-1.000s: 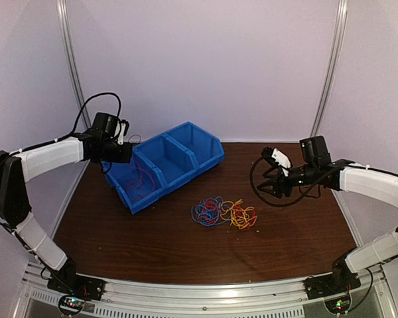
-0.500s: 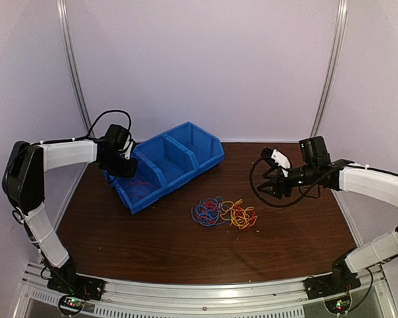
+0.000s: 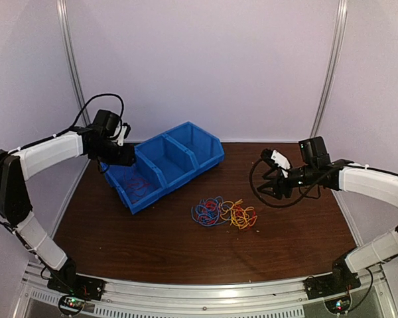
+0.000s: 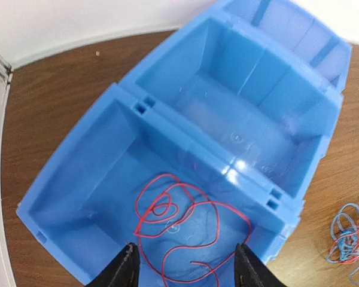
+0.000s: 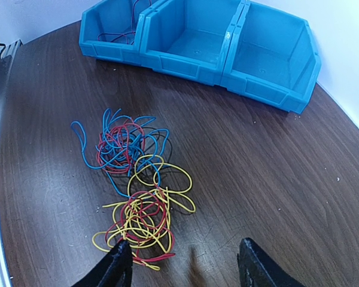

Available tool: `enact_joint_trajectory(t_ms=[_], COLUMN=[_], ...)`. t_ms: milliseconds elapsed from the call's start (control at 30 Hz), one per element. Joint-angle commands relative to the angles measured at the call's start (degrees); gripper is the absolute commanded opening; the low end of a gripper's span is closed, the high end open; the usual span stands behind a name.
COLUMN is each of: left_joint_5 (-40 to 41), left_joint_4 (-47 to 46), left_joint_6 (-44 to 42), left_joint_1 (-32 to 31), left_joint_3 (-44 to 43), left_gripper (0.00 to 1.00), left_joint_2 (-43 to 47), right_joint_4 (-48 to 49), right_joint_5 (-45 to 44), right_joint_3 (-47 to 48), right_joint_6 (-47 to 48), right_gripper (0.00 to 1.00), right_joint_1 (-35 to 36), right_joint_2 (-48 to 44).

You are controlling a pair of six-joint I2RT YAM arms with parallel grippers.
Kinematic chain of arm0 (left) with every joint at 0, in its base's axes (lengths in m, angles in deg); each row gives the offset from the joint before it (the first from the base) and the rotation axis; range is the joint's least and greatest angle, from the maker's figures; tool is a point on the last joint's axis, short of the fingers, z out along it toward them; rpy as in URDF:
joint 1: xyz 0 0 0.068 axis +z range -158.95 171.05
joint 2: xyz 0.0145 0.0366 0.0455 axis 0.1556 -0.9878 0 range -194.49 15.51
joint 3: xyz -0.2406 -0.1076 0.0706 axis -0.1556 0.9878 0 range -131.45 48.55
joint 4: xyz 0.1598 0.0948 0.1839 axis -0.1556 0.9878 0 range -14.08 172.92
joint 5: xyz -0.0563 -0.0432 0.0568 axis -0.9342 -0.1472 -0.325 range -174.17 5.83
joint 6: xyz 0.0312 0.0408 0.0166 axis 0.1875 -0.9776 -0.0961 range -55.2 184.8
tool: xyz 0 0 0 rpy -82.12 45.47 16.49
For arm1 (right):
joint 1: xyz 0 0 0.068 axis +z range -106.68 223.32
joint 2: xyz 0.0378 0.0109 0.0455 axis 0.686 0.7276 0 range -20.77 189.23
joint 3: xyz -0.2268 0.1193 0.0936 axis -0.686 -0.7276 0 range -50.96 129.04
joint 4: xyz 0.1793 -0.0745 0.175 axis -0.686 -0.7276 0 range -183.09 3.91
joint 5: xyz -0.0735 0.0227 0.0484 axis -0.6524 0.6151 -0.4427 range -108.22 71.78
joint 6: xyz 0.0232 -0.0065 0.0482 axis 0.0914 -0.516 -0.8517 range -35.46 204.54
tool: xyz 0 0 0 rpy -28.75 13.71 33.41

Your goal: Untangle the cables

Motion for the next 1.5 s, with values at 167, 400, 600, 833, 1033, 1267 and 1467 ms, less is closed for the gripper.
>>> enact_joint_trajectory(t_ms=[167, 400, 600, 833, 1033, 1267, 1467], left_joint_5=[-6.62, -20.96, -26.21, -26.85, -27.12, -27.34, -28.31], left_joint_4=[-14.52, -39.33, -42.92, -47.12, -49.52, -48.92, -49.75], left_joint_6=[-14.9, -10.86, -6.17, -7.05, -5.93, -6.29, -5.67], left_joint_1=[-10.52, -14.05, -14.05, -14.05, -14.05, -14.05, -14.05], left_joint_3=[-2.85, 7.87, 8.93, 14.69, 16.24, 15.86, 16.23], left_gripper=[0.57, 0.78, 0.75, 0.7, 0.7, 0.7, 0.67], left_joint_2=[10.5, 10.05, 2.21, 5.47, 9.33, 10.4, 9.41], right_joint_4=[-0.53, -8.53, -13.38, -25.73, -29.57, -29.86, -29.24], right_joint_5=[-0.84, -0.04, 1.76, 4.48, 3.27, 4.46, 9.14], right_joint_3=[0.89, 9.31, 21.14, 35.73, 44.21, 44.44, 41.59], right_joint_6=[0.82, 5.06, 4.65, 11.56, 11.64, 12.28, 12.26], right_gripper=[0.61, 0.56, 0.5, 0.49, 0.51, 0.33, 0.07], right_joint_1=[-0.12, 2.8, 5.48, 9.8, 10.34, 10.4, 10.4], right_joint_2=[1.97, 9.39, 21.1, 36.13, 44.83, 47.33, 43.39])
